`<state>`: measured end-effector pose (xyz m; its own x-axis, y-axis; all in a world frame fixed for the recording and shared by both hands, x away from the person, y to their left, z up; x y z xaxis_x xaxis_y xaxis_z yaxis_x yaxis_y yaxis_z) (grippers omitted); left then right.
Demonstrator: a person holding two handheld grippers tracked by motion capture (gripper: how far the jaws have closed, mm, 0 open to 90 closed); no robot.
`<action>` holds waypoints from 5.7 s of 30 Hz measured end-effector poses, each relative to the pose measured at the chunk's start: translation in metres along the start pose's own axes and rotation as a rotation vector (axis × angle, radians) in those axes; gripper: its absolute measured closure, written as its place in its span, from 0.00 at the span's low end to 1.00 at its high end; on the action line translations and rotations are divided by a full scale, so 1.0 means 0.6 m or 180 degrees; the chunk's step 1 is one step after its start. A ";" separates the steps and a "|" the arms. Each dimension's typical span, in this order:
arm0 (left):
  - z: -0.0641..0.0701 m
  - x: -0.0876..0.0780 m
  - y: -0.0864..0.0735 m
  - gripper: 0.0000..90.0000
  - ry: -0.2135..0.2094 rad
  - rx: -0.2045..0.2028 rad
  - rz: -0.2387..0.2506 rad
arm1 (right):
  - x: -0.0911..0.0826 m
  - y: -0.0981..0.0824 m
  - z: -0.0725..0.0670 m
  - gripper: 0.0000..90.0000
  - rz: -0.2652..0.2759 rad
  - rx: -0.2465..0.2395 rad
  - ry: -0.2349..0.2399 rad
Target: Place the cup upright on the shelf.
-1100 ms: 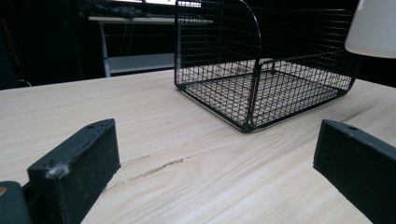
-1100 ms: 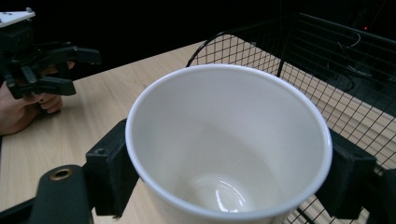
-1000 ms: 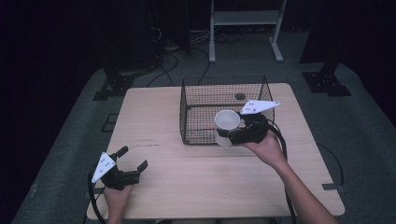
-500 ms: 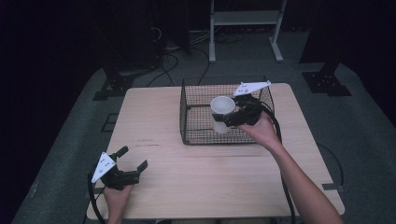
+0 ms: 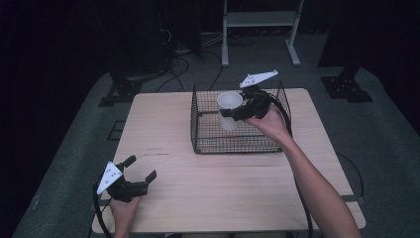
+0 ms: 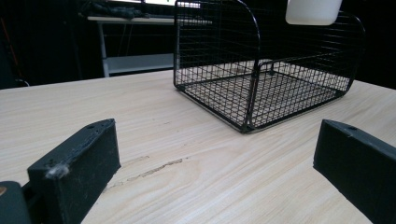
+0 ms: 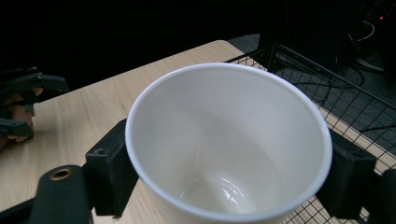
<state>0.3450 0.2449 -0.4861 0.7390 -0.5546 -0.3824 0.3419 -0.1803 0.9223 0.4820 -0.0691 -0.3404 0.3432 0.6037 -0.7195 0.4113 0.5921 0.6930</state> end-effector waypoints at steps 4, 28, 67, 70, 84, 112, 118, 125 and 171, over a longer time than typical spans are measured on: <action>0.001 0.000 0.000 0.00 0.0008 0.0016 0.0008 | 0.004 0.011 0.009 0.22 -0.0003 0.0001 0.0082; 0.002 0.000 0.000 0.00 -0.0006 0.0026 0.0009 | 0.019 0.051 0.070 0.21 0.0078 -0.0017 0.0288; 0.002 -0.001 0.001 0.00 -0.0026 0.0026 0.0017 | 0.131 -0.006 0.113 0.21 -0.0212 0.0227 0.0496; 0.002 -0.001 0.001 0.00 -0.0028 0.0025 0.0016 | 0.141 -0.010 0.117 0.21 -0.0252 0.0252 0.0457; 0.001 -0.001 0.001 0.00 -0.0032 0.0017 0.0022 | 0.196 -0.047 0.134 0.21 -0.0560 0.0311 0.0320; 0.001 -0.001 0.001 0.00 -0.0025 0.0018 0.0025 | 0.198 -0.077 0.133 0.20 -0.0807 0.0136 0.0208; 0.001 -0.001 0.001 0.00 -0.0027 0.0022 0.0023 | 0.195 -0.076 0.130 0.20 -0.0820 0.0088 0.0177; 0.001 -0.001 0.001 0.00 -0.0021 0.0021 0.0021 | 0.194 -0.076 0.127 0.18 -0.0835 0.0069 0.0197; 0.002 -0.001 0.000 0.00 -0.0011 0.0028 0.0011 | 0.111 -0.022 0.114 0.14 -0.0221 0.0236 0.0182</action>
<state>0.3438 0.2445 -0.4855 0.7382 -0.5580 -0.3790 0.3342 -0.1854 0.9241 0.5571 -0.0731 -0.4006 0.2640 0.5933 -0.7604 0.4944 0.5937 0.6349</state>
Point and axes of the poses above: each handheld gripper's, and its own axes: x roughly forward along the jaws, y roughly out of its top, z roughly to its right, the point moved 8 cm from there along x, roughly forward along the jaws, and after that the axes turned 15 degrees about -z, right-handed, at the moved point
